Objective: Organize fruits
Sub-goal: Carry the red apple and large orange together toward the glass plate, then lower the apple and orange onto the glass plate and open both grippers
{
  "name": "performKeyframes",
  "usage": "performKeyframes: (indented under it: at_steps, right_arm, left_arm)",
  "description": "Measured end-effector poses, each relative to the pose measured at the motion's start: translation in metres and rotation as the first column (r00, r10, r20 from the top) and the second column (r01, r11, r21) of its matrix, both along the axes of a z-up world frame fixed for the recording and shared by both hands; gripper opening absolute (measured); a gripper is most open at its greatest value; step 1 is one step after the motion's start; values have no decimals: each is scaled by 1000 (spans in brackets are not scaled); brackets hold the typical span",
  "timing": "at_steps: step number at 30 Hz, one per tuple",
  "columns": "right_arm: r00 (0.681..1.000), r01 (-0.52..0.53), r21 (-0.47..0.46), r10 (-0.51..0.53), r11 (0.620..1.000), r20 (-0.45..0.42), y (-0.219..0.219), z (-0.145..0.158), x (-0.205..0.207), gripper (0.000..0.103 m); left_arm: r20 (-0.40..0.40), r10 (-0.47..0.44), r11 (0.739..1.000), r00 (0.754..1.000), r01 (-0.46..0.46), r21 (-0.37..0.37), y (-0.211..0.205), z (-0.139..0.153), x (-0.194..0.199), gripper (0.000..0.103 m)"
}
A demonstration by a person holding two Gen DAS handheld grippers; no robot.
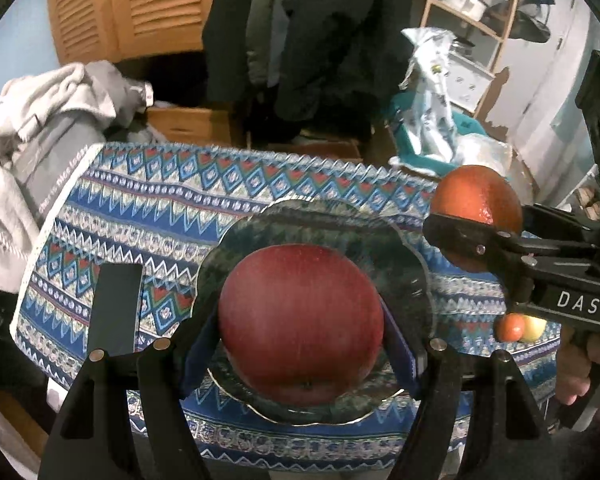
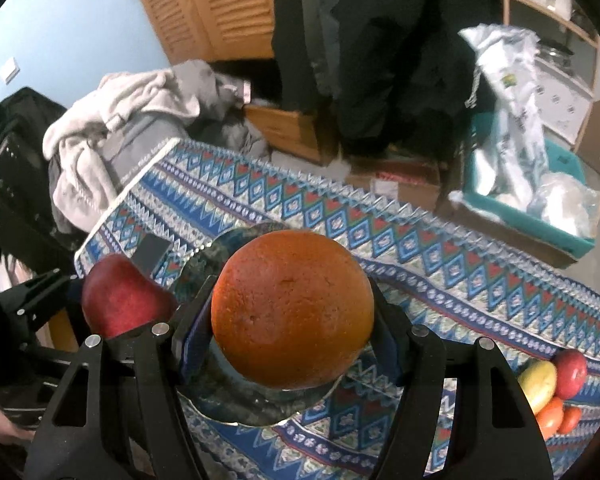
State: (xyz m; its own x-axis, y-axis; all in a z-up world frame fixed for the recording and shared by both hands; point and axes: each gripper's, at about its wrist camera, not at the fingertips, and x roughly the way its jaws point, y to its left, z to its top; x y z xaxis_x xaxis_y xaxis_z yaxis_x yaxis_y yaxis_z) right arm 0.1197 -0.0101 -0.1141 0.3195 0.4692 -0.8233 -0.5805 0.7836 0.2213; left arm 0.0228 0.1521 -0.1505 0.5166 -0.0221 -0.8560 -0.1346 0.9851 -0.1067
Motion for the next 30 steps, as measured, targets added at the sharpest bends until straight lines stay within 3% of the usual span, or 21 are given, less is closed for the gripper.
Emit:
performKeyframes:
  at_steps: [17,20,30]
  right_arm:
    - [986,-86,-138,64,987,-157,24,-88,3,69]
    - [984,-90,-148,65,985,-168,22,-95,2,69]
    - [979,-113,-153,84,982,-183,22,-105,0,69]
  left_arm:
    - [-148,32,999,988,-37,-29,14,-70,8,76]
    - [-155,26,1000,988,-27,0,12,-75,7,76]
    - [-221,17,1000,975,-19,-10,11,-91,7,76]
